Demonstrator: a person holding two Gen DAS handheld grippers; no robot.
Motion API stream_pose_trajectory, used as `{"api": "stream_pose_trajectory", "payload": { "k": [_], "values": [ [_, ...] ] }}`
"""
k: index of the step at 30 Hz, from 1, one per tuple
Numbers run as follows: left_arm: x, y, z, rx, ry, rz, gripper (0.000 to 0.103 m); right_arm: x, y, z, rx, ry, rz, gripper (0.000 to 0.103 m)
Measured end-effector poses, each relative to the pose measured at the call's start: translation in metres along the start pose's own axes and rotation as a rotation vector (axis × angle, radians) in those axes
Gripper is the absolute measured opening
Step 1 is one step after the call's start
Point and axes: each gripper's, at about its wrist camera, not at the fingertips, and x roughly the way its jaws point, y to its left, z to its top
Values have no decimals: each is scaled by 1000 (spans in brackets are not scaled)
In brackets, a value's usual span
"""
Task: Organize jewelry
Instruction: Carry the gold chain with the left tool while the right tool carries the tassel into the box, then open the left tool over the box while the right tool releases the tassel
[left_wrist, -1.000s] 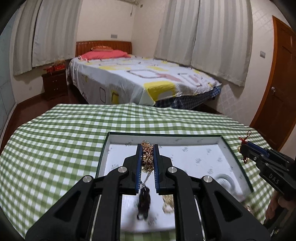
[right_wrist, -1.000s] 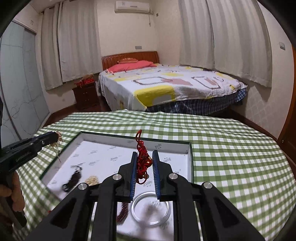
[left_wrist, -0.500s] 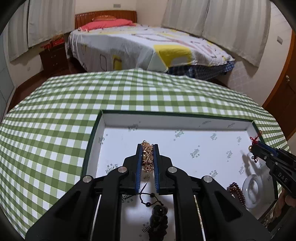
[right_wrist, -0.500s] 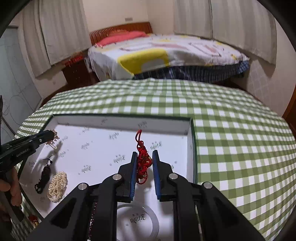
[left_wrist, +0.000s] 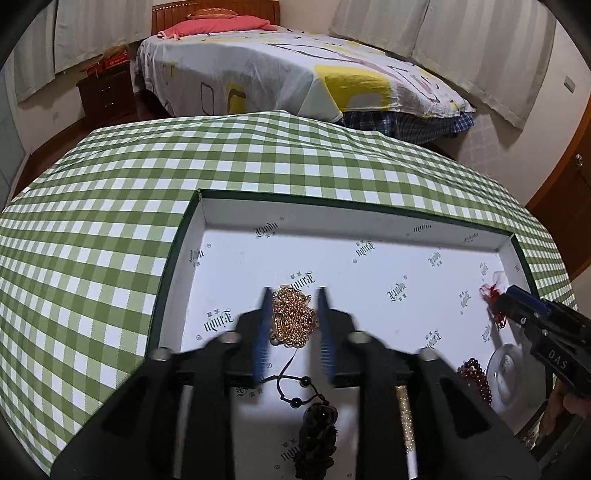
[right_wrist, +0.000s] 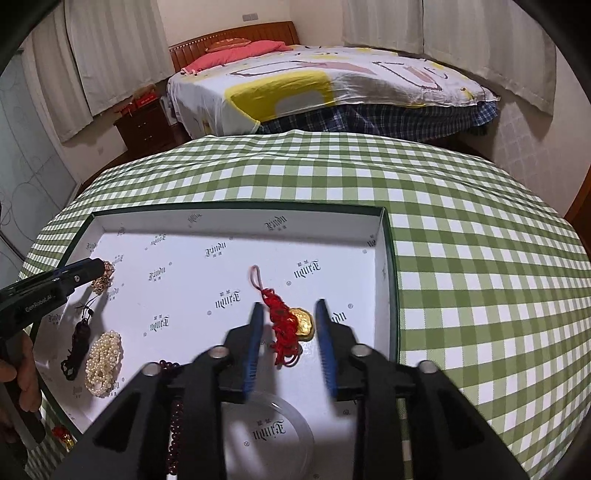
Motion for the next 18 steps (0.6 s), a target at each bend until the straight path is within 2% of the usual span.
{"api": "stream_pose_trajectory", "payload": {
  "k": [7, 9, 18],
  "values": [
    [-9, 4, -3, -12, -30, -10, 35, -5, 0, 0, -3, -28, 11, 36],
    [-16, 4, -4, -8, -61, -12, 40, -9, 1, -1, -1, -47, 17, 36],
    [-73, 9, -28, 2, -236, -24, 40, -60, 17, -10, -32, -199, 19, 39]
  ]
}}
